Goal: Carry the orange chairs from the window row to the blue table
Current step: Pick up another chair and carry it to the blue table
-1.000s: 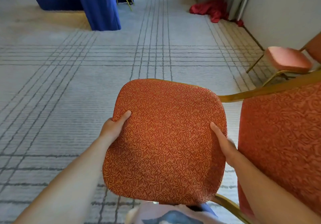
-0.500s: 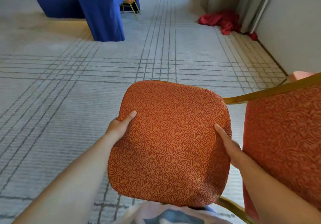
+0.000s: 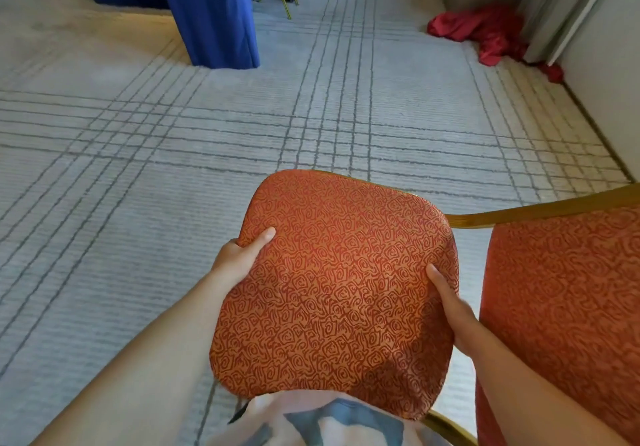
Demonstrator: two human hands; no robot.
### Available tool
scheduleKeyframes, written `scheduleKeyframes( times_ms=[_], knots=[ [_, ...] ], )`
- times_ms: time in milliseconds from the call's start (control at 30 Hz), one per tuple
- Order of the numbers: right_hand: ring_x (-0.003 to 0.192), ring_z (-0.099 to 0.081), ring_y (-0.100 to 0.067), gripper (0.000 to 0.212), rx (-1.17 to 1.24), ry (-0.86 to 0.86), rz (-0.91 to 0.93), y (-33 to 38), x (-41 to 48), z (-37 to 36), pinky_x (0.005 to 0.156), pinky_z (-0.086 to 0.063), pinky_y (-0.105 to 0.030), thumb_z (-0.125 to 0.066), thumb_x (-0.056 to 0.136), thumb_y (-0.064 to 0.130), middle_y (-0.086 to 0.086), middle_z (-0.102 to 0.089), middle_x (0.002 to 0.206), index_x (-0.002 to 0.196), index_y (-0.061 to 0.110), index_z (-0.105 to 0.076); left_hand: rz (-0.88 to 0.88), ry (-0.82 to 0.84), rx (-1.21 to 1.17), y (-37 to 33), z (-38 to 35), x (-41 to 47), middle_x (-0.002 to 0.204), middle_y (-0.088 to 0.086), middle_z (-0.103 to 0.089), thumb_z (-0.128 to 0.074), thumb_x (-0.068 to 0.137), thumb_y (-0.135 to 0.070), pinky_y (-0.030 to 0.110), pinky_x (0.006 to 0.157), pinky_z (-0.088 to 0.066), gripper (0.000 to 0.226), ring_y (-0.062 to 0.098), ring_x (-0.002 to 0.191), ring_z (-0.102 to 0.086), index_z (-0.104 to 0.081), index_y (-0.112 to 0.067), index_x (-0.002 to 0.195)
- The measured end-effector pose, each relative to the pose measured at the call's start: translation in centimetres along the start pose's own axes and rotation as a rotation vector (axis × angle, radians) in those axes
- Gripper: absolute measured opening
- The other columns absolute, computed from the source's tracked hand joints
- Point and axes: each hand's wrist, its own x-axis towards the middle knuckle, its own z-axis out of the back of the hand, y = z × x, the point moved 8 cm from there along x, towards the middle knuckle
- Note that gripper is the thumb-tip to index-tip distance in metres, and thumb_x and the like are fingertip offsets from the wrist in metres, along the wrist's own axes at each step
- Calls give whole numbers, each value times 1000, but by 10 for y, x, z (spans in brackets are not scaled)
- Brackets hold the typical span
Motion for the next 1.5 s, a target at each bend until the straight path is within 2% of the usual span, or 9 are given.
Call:
scheduleKeyframes(
  times_ms=[367, 467, 600, 700, 900, 1033, 1200, 1333, 1500],
  knots=[
    [110, -64, -25, 119, 52, -37, 158, 244, 130, -105, 107, -45, -45, -73, 36, 90, -4, -69, 119, 133, 23, -60, -164, -7, -14, -219, 27, 220, 116, 8, -65, -63, 74, -70, 29, 84, -43, 72, 21, 93, -56, -64, -16, 121],
    [104, -64, -23, 115, 52, -48, 172, 295, 166, -117, 100, -48, -40, -71, 35, 90, -3, -70, 113, 128, 23, -62, -136, 14, 9, -262, 18, 271, 112, 8, -63, -61, 72, -72, 30, 85, -43, 76, 22, 94, -56, -63, -14, 121],
    [97, -63, -21, 98, 45, -21, 119, 344, 231, -134, 93, -46, -37, -70, 52, 83, -2, -69, 105, 127, 22, -62, -51, 62, 21, -297, -11, 343, 117, 9, -63, -61, 67, -78, 33, 89, -46, 87, 27, 102, -59, -60, -14, 125],
    [103, -64, -23, 115, 22, -35, 106, 401, 296, -139, 99, -48, -40, -71, 30, 91, -3, -70, 111, 124, 23, -63, -55, 27, 19, -340, -32, 404, 111, 6, -62, -61, 72, -72, 31, 87, -44, 79, 28, 106, -59, -61, -13, 124],
    [106, -64, -26, 111, -29, 14, 42, 521, 406, -152, 103, -47, -43, -71, 26, 91, -2, -70, 108, 117, 28, -62, 18, 14, -24, -441, -62, 507, 115, 9, -66, -64, 65, -76, 36, 93, -48, 78, 27, 102, -62, -66, -18, 117],
    [109, -64, -28, 123, -72, 13, 1, 571, 471, -161, 106, -46, -47, -72, 29, 91, -6, -70, 117, 128, 20, -62, 9, -25, -11, -487, -73, 556, 106, 7, -66, -64, 72, -70, 29, 82, -45, 64, 21, 89, -59, -68, -19, 111],
    [109, -65, -28, 119, -47, 1, -34, 641, 548, -188, 106, -47, -48, -73, 31, 91, -6, -71, 116, 125, 20, -63, -4, -43, 20, -563, -80, 643, 96, 3, -64, -63, 73, -69, 28, 80, -44, 54, 21, 86, -58, -66, -24, 103],
    [110, -65, -28, 118, -29, 9, -31, 697, 615, -223, 107, -46, -47, -75, 34, 90, -5, -71, 117, 128, 20, -63, -22, -34, 16, -615, -83, 727, 98, 3, -67, -65, 69, -72, 31, 85, -49, 58, 22, 88, -62, -69, -24, 101],
    [112, -64, -28, 119, -31, -30, 37, 815, 699, -270, 107, -45, -47, -72, 35, 92, -6, -70, 119, 130, 21, -63, -62, -36, 2, -708, -75, 844, 103, 4, -65, -63, 71, -72, 29, 83, -45, 71, 22, 90, -59, -67, -18, 115]
  ],
)
